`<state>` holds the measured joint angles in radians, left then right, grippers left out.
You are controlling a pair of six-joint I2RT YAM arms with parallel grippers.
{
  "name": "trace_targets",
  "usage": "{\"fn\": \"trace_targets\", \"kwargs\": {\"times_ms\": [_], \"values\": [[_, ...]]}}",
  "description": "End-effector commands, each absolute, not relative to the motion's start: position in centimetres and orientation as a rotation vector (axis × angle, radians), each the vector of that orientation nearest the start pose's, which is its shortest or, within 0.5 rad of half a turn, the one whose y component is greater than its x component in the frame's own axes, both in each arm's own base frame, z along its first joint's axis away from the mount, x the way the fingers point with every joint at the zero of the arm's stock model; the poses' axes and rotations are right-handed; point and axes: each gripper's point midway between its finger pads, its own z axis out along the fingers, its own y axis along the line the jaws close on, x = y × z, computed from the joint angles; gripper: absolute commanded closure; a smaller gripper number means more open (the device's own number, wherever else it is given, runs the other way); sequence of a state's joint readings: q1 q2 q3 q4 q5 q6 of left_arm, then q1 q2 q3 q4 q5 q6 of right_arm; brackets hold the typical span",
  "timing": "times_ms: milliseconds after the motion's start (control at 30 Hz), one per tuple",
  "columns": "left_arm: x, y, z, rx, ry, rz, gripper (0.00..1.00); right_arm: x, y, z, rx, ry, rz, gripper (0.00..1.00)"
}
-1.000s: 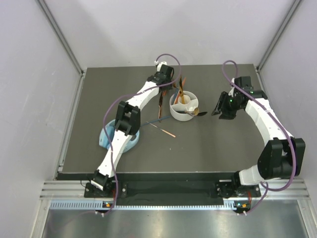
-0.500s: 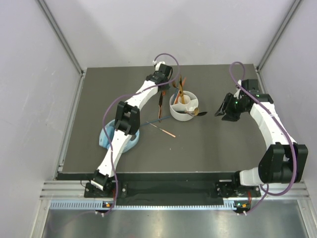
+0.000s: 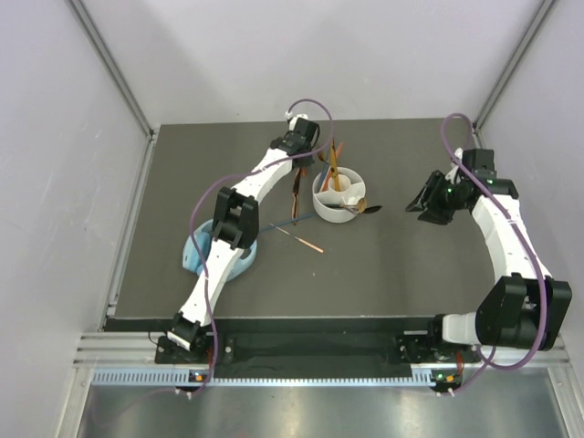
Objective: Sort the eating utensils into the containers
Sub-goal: Pick up the chopstick from the center of the board.
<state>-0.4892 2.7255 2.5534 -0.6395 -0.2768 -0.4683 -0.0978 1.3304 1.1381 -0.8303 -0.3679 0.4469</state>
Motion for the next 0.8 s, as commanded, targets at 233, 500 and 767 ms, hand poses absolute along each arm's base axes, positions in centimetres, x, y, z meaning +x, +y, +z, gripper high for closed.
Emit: {"fn": "trace_targets", "kwargs": {"times_ms": [233,500,767], "values": [[50.1,-26.6,-7.3,0.084,2.768,0.033,0.63,30.1,4.6,17.3,0.540,2.501,0.644,0.54],[49.5,-25.6,-8.0,0.072,2.795,0.087,1.00,29.7,4.3,17.0,0.557,2.495,0.633,0.54],[53.0,-27.3,-3.9,0.017,2.645,-0.045,1.00,29.6,4.2,16.9,0.569,2.494,0.635,0.54]]}}
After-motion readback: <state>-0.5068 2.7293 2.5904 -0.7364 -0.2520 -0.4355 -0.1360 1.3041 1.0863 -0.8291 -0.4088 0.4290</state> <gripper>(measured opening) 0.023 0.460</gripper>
